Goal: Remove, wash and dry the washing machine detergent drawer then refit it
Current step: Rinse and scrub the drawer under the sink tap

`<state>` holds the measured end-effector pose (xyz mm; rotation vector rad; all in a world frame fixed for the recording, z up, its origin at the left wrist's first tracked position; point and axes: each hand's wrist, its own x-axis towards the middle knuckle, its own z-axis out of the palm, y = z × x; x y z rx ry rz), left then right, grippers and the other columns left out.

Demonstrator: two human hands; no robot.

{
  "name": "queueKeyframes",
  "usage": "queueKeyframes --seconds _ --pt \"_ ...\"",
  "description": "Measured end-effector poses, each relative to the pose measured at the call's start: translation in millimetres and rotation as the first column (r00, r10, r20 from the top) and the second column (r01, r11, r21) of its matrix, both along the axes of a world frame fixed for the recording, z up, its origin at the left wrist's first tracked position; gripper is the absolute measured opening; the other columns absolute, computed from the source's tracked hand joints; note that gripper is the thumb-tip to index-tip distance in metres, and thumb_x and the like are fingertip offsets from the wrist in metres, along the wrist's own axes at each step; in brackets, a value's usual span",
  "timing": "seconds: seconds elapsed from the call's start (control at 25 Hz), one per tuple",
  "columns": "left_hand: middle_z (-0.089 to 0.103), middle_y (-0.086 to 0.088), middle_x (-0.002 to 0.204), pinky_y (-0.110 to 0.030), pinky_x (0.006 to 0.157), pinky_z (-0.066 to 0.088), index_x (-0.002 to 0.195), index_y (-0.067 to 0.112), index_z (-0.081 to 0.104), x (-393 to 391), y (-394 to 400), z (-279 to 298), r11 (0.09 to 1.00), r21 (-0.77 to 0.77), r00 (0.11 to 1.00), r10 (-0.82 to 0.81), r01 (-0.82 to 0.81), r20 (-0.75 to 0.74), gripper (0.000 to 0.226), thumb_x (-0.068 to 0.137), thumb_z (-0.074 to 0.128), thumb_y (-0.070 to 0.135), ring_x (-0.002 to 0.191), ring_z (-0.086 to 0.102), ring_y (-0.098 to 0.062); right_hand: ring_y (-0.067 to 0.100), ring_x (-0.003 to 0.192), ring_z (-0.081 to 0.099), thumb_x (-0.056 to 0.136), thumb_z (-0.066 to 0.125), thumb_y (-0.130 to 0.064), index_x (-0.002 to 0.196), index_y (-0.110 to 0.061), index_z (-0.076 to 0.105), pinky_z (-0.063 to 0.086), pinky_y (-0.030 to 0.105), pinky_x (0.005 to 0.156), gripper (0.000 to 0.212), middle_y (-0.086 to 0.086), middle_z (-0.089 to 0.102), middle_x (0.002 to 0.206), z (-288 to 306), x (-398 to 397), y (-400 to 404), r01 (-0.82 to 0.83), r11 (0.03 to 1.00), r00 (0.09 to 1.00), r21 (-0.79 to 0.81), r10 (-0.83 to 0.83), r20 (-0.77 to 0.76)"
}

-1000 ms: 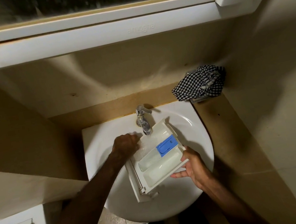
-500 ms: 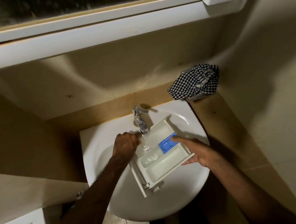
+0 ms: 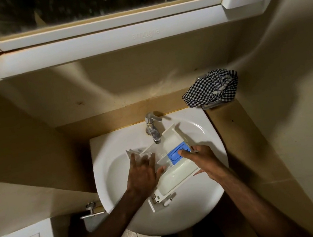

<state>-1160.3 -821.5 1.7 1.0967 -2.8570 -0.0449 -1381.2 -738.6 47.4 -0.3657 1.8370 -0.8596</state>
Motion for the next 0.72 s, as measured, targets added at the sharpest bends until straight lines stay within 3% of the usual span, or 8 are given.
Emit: queueKeyframes --seconds 0.08,0.16,0.24,0.32,0.44,0.6,0.72 --pt "0.079 -0.013 0.103 -0.068 0.107 0.039 0.13 0.004 0.067 0 -8 -5 0.997 -0.025 0.994 -0.072 0.074 0.076 0.069 0.108 0.02 0.049 0.11 0.071 -0.032 0.026 0.094 0.075 0.08 0.088 -0.04 0.114 -0.014 0.073 0.064 0.037 0.06 0.045 0.011 0.076 0.108 -2 -3 4 0.009 1.0 1.0 -0.006 -0.009 0.016" --pt "0.08 -0.009 0.096 -0.066 0.113 0.034 0.117 0.013 0.075 -1 -8 -8 0.996 -0.012 0.993 -0.092 0.093 0.072 0.039 0.1 0.049 0.037 0.097 0.075 -0.03 0.027 0.096 0.075 0.079 0.088 -0.042 0.115 -0.014 0.072 0.064 0.038 0.06 0.049 0.011 0.076 0.109 -3 -4 5 0.007 1.0 1.0 -0.001 -0.007 0.018" --pt "0.08 -0.008 0.087 -0.056 0.11 0.042 0.095 0.019 0.08 -4 -4 -2 0.998 0.055 0.999 -0.008 0.01 -0.043 0.012 0.088 0.071 0.025 0.091 0.074 -0.034 0.028 0.097 0.075 0.079 0.087 -0.044 0.115 -0.015 0.072 0.064 0.036 0.06 0.048 0.011 0.076 0.108 -4 -3 5 0.0 1.0 1.0 -0.007 0.0 0.012" --pt "0.079 -0.008 0.081 -0.048 0.098 0.053 0.081 0.019 0.08 -11 2 5 0.99 0.118 0.984 0.094 -0.077 -0.151 0.004 0.08 0.084 0.02 0.089 0.072 -0.039 0.029 0.097 0.075 0.081 0.086 -0.045 0.112 -0.017 0.073 0.062 0.033 0.059 0.044 0.011 0.076 0.108 -4 -5 8 -0.008 1.0 1.0 -0.011 0.008 0.002" --pt "0.079 -0.002 0.084 -0.046 0.106 0.044 0.087 0.021 0.079 -21 3 6 0.982 0.165 0.984 0.118 -0.095 -0.136 0.008 0.089 0.071 0.023 0.083 0.072 -0.027 0.028 0.095 0.075 0.085 0.082 -0.046 0.11 -0.017 0.072 0.066 0.04 0.067 0.04 0.011 0.077 0.105 -3 -7 12 -0.024 1.0 1.0 -0.012 0.024 -0.007" --pt "0.077 -0.003 0.112 -0.051 0.12 0.025 0.123 0.023 0.068 -23 5 -2 0.97 0.216 0.994 0.111 -0.113 0.021 0.034 0.098 0.046 0.025 0.109 0.069 -0.025 0.027 0.095 0.075 0.088 0.08 -0.045 0.106 -0.02 0.069 0.065 0.049 0.081 0.033 0.01 0.076 0.104 1 -3 11 -0.049 0.999 0.998 -0.019 0.048 -0.027" --pt "0.079 -0.005 0.102 -0.04 0.121 0.024 0.115 0.022 0.073 -29 7 7 0.947 0.258 0.981 0.183 -0.192 0.059 0.029 0.103 0.046 0.024 0.1 0.07 -0.026 0.027 0.098 0.074 0.087 0.08 -0.046 0.104 -0.023 0.067 0.064 0.051 0.084 0.031 0.008 0.075 0.105 3 0 11 -0.044 0.999 0.998 -0.027 0.043 -0.047"
